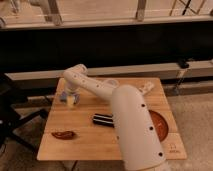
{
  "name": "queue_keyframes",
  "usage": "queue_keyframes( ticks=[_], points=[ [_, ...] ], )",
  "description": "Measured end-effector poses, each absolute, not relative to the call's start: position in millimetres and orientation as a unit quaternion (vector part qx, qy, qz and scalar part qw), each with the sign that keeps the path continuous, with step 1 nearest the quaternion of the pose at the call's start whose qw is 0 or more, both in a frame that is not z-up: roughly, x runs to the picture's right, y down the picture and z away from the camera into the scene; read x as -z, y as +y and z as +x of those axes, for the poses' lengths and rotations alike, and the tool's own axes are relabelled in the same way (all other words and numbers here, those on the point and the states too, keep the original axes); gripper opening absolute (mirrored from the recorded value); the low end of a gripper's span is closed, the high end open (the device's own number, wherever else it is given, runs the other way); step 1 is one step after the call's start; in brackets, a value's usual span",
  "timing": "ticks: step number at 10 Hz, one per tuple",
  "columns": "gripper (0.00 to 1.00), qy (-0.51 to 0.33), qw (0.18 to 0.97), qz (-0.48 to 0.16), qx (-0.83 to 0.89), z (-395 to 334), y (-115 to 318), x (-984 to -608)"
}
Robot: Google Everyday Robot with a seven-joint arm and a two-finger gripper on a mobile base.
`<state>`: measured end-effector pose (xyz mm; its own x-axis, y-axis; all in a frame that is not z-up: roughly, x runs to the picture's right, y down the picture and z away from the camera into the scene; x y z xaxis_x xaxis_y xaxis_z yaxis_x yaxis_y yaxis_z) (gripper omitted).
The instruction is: Place the white sponge in the ceramic cup
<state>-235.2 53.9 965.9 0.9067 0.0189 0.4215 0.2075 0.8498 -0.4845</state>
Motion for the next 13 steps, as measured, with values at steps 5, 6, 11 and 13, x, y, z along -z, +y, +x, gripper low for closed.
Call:
queue_keyframes(
  ticks=[5,6,11,13],
  points=[
    [0.8,-0.208,0.937,-0.276,0.049,-233.3,55.4,-969.3],
    [0.8,-0.208,0.937,-0.276,0.049,-233.1,56.4,-970.3],
    [0.8,-0.208,0.936,-0.281,0.047,-229.5,59.6,-975.3],
    [0.8,-0.206,0.935,-0.284,0.046,-229.3,59.2,-975.7]
  ],
)
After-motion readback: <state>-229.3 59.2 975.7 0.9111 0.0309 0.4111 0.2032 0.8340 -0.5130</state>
